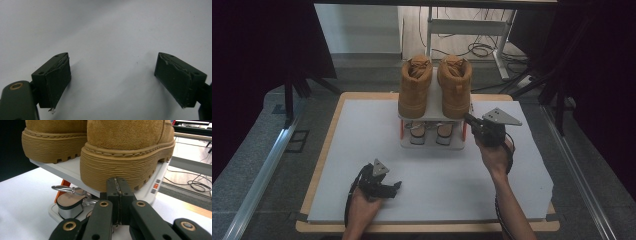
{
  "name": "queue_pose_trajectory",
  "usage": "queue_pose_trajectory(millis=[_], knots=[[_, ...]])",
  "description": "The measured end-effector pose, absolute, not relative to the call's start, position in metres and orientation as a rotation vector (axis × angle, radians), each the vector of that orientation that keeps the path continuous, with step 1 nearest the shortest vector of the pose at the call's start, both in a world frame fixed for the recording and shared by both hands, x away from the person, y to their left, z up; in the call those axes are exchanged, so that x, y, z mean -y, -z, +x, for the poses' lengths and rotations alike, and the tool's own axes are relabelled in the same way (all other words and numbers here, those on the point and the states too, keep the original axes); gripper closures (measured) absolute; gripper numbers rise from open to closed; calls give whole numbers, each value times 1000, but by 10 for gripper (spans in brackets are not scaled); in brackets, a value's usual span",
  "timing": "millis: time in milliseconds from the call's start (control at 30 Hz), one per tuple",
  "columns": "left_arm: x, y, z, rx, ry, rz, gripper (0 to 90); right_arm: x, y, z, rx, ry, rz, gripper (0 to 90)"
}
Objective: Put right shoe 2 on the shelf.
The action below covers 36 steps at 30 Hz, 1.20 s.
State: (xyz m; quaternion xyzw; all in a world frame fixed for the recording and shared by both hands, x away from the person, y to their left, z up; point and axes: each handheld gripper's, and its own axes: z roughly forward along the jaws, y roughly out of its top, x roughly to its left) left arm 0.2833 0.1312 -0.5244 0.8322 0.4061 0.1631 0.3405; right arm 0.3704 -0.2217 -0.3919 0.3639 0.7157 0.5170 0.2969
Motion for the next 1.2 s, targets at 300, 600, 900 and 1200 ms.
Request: queue_pose_trajectory(millis=[300,600,900,1200], knots=[[-131,524,283,-1059,-424,2164,135,207,392,376,-1929,-1376,944,899],[-131,524,283,-1056,-426,2166,135,200,393,380,-1937,-1384,939,899],[-131,524,283,-1057,-425,2166,135,199,393,380,-1941,-1376,936,895],[-131,524,283,-1056,-426,2166,135,205,390,378,-1937,-1385,951,850]])
